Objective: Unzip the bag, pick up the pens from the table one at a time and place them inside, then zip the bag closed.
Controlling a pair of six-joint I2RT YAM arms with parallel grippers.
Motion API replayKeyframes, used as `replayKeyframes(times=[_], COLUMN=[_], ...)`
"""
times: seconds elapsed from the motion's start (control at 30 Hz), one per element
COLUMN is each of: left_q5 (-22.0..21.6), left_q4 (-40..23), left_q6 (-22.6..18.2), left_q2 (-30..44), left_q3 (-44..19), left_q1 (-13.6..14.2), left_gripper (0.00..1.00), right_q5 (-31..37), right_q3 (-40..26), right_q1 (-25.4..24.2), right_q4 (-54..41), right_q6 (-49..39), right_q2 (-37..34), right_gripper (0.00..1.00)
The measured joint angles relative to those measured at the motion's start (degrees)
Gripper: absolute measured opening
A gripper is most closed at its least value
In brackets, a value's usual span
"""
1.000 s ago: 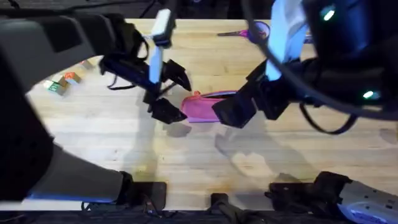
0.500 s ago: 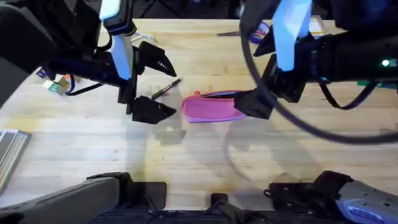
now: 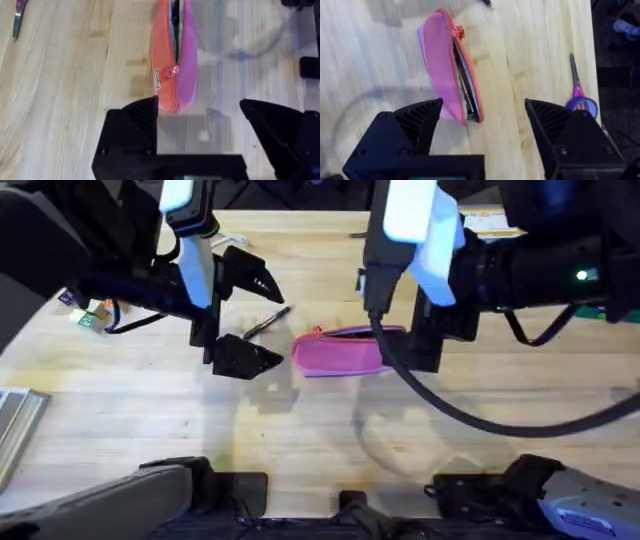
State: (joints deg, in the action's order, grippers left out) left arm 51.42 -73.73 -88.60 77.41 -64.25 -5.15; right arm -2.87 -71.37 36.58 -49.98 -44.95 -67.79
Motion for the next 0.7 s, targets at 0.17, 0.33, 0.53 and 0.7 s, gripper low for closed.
replayKeyframes(times=[0.17, 0.33, 0.53, 0.7], left_q5=[0.0, 0.0, 0.0, 0.0], left_q4=[0.0, 0.0, 0.0, 0.0], left_q6=[0.0, 0.0, 0.0, 0.0], left_q2=[0.0, 0.0, 0.0, 0.0], left_q3=[0.0, 0.0, 0.0, 0.0], left_q1=[0.0, 0.0, 0.0, 0.0], left_gripper=[0.993, 0.993, 0.993, 0.993], right_q5=[-0.2, -0.4, -0.5, -2.6], right_q3=[0.0, 0.0, -0.1, 0.0], right_q1=[0.0, 0.0, 0.0, 0.0], right_q4=[-0.1, -0.2, -0.2, 0.1], right_q6=[-0.6, -0.5, 0.1, 1.1], right_q2=[0.0, 0.0, -1.8, -6.6], right_gripper=[0.371, 0.036, 0.032, 0.031])
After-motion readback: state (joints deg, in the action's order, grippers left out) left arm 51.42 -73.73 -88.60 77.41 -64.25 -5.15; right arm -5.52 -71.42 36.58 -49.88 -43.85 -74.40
